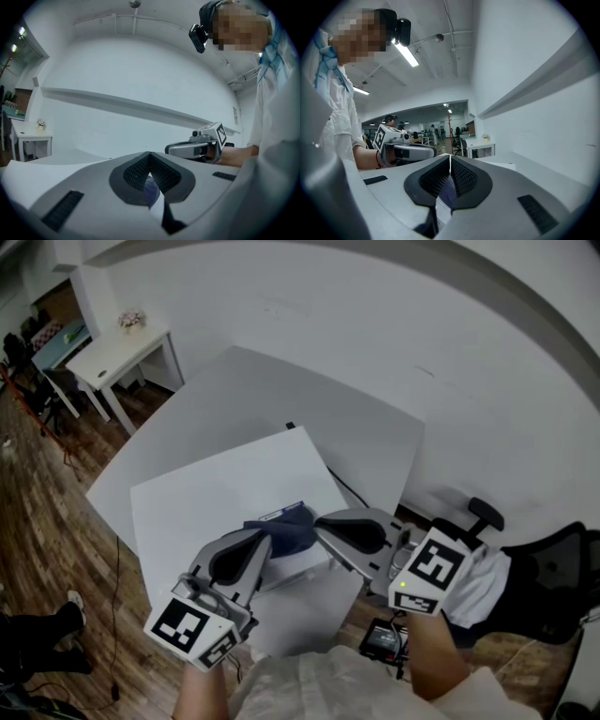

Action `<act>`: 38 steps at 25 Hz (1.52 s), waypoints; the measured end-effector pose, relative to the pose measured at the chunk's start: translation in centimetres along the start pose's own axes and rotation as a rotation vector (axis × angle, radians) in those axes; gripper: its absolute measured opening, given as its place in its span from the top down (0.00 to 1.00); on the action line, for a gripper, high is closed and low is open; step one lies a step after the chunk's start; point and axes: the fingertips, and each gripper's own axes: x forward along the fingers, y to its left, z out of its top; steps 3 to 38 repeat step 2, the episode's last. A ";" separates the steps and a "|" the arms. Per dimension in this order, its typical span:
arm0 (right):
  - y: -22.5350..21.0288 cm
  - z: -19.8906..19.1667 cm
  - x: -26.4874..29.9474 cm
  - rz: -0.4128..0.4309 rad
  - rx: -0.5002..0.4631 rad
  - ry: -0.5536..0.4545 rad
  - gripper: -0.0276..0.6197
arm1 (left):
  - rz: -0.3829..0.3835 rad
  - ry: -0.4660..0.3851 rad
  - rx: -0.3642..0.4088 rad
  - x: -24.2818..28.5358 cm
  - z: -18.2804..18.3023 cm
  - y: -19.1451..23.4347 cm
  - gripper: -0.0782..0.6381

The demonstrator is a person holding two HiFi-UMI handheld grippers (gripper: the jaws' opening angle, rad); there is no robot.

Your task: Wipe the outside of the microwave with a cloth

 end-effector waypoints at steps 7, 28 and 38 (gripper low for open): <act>-0.1 0.0 0.0 -0.001 0.002 -0.001 0.90 | -0.005 -0.009 -0.011 -0.1 0.1 0.1 0.89; -0.1 0.0 0.0 -0.001 0.002 -0.001 0.90 | -0.005 -0.009 -0.011 -0.1 0.1 0.1 0.89; -0.1 0.0 0.0 -0.001 0.002 -0.001 0.90 | -0.005 -0.009 -0.011 -0.1 0.1 0.1 0.89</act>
